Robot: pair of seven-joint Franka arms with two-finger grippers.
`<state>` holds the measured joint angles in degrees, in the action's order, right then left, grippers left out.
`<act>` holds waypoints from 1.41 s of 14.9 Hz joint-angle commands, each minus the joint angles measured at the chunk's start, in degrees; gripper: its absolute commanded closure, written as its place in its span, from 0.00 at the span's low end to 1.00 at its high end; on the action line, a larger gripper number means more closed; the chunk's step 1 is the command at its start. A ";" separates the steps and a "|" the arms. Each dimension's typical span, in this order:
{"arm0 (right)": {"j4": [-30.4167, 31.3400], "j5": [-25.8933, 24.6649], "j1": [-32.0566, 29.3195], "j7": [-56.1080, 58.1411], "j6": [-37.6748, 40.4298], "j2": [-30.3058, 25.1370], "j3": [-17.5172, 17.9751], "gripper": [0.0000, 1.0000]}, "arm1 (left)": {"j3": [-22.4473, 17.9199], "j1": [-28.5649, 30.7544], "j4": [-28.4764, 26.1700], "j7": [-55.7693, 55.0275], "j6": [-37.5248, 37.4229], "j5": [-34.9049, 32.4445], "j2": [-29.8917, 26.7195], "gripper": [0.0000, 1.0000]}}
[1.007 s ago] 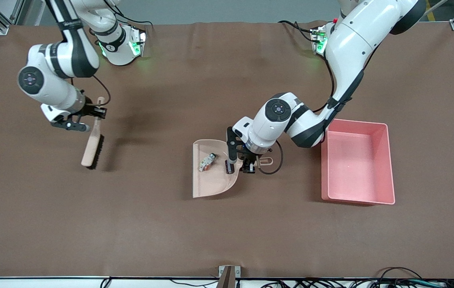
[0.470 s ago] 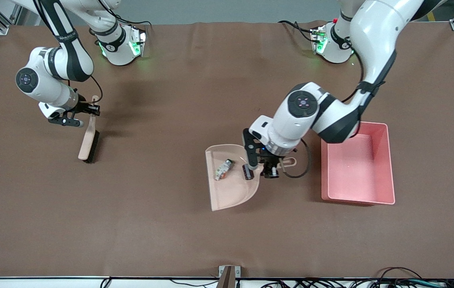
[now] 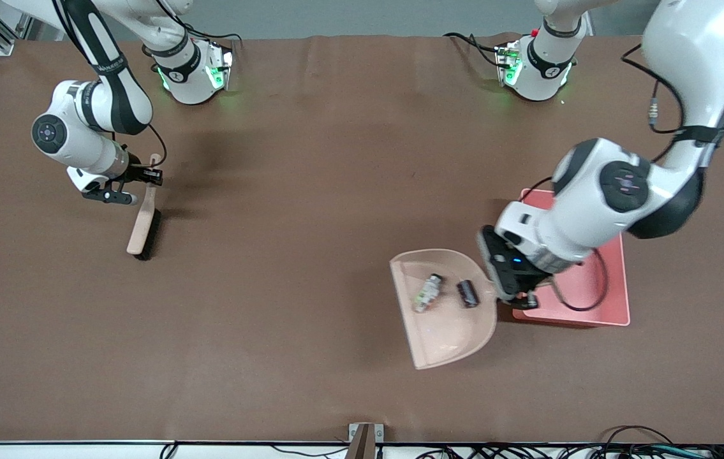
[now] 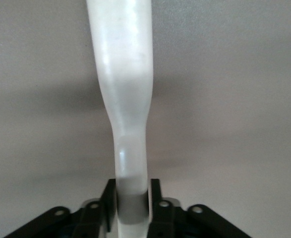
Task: Clean e-waste and dump in bin
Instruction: 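Lift the dustpan with the left gripper and carry it over the pink bin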
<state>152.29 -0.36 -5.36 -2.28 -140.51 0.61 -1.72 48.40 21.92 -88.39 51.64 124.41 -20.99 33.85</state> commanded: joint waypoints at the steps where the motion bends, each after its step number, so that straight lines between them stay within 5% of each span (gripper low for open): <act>1: -0.50 -0.96 -1.41 -0.70 -0.47 0.44 0.93 0.11 | 4.93 8.46 -0.64 5.82 -3.72 0.95 -0.98 1.00; 3: -1.03 -0.87 -1.58 -0.97 0.05 0.18 0.93 0.00 | 6.26 12.86 -0.64 8.90 -6.27 0.95 -1.07 1.00; 8: -4.72 -0.61 -2.20 -2.99 1.98 -0.78 0.93 0.00 | 6.62 19.73 -0.64 14.53 -9.36 0.86 -1.68 1.00; 15: -13.24 -0.70 -2.20 -2.73 19.28 -10.97 1.02 0.00 | 6.44 28.95 -0.73 28.14 -14.28 0.69 -2.57 1.00; 21: -36.94 -0.61 -2.20 -2.46 43.97 -11.86 1.02 0.00 | 2.05 30.82 -3.53 39.41 -14.37 -4.65 -4.75 1.00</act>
<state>123.81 -0.36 -6.54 -4.26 -103.29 -12.23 -1.60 51.60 52.80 -89.09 89.47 110.41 -22.82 33.07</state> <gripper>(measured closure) 0.000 0.661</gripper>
